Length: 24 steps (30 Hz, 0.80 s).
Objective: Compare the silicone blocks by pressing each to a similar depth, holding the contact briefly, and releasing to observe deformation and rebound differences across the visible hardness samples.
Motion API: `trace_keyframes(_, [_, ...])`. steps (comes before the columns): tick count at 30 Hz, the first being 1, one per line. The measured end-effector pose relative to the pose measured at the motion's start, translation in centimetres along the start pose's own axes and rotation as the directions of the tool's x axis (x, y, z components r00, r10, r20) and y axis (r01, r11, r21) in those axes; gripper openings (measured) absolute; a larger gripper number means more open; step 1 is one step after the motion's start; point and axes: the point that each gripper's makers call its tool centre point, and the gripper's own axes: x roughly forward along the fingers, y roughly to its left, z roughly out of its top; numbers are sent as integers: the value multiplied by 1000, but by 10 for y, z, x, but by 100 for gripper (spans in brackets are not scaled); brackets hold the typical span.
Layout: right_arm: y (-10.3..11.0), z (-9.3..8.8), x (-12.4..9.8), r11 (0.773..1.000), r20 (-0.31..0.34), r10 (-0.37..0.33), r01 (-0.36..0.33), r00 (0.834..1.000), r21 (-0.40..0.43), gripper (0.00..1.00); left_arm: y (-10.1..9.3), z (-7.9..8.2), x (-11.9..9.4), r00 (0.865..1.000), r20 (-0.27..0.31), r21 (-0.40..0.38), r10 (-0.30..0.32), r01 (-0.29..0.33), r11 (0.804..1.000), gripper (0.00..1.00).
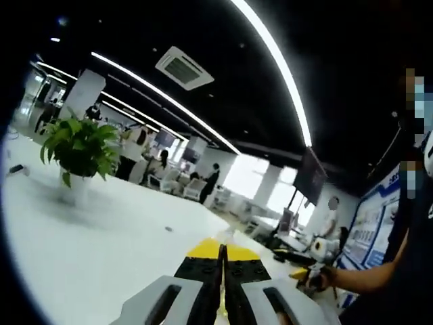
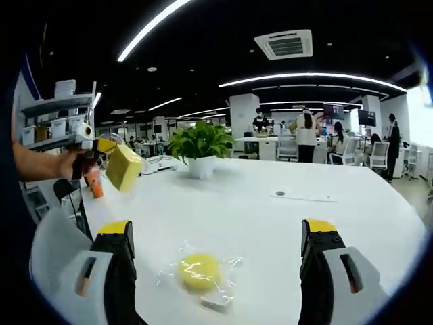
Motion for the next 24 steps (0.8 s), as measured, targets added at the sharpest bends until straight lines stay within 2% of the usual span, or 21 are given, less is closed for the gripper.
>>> trace_keyframes(5, [-6,-12,-5,1000,-44,-19,18,999,-16,96,3,-13,2,1000,-8,-48,-4,4,999,0])
trace_keyframes(10, [-11,-20,-8,1000,-50,-31,31,998,3,96,6,-32,6,999,-33,-124,-25,21,992,0])
trace_keyframes(22, [-7,-37,-10,999,-79,-32,35,996,26,96,10,-57,9,997,-73,-179,-31,18,984,0])
trace_keyframes(24, [-7,-43,-11,999,-110,-37,41,993,32,96,13,-65,9,995,-91,-194,-30,12,981,0])
